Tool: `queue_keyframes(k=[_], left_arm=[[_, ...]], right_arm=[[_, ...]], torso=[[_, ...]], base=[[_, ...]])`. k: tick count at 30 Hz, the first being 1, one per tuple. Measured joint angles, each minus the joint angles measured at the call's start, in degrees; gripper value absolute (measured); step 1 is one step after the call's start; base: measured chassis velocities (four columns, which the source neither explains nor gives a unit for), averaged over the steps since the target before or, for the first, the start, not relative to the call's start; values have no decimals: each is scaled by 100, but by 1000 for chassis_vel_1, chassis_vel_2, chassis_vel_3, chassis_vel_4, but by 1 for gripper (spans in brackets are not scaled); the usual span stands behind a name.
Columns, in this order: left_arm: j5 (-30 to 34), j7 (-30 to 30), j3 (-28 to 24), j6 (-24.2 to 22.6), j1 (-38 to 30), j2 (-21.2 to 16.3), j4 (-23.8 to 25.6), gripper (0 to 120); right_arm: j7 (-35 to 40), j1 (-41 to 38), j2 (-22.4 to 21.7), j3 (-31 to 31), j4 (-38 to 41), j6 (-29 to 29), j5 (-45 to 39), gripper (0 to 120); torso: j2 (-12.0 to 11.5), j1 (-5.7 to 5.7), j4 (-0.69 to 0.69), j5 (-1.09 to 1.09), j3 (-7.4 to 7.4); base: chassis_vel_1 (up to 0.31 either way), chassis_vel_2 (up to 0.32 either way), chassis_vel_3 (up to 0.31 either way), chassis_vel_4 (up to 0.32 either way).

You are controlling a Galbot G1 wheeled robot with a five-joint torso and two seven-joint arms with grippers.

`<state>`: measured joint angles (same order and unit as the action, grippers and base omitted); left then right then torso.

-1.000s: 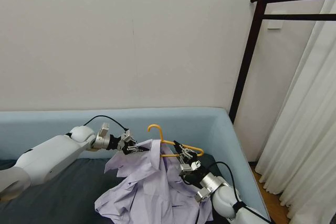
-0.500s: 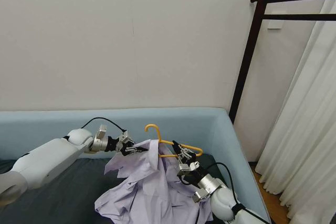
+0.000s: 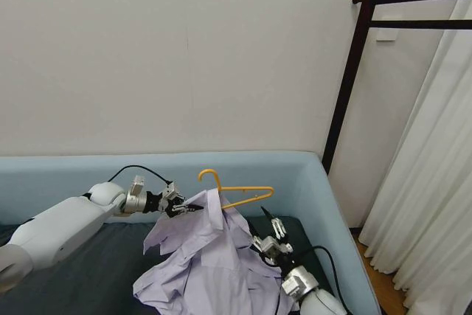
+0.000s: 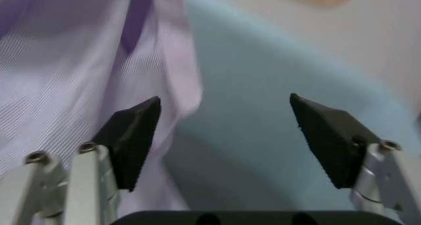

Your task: Pick up the clothes from the sofa and hang them on the clothes hanger.

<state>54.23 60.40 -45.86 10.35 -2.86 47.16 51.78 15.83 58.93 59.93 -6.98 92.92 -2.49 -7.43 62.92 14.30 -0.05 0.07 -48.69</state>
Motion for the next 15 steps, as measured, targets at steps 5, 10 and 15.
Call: queue_keyframes(k=[5, 10, 15], left_arm=[[35, -12, 0, 3, -14, -5, 84, 1], [58, -44, -12, 3, -11, -35, 193, 1], [77, -61, 1, 3, 10, -89, 286, 1]], right_arm=[[-29, 175, 296, 116, -50, 357, -1910, 97], [47, 57, 623, 140, -44, 457, -3129, 100], [256, -163, 911, 119, -286, 520, -3745, 100]], torso=[[0, 0, 2, 0, 0], [0, 0, 4, -2, 0], [0, 0, 4, -2, 0]], base=[[0, 0, 0, 0], [0, 0, 0, 0], [0, 0, 0, 0]])
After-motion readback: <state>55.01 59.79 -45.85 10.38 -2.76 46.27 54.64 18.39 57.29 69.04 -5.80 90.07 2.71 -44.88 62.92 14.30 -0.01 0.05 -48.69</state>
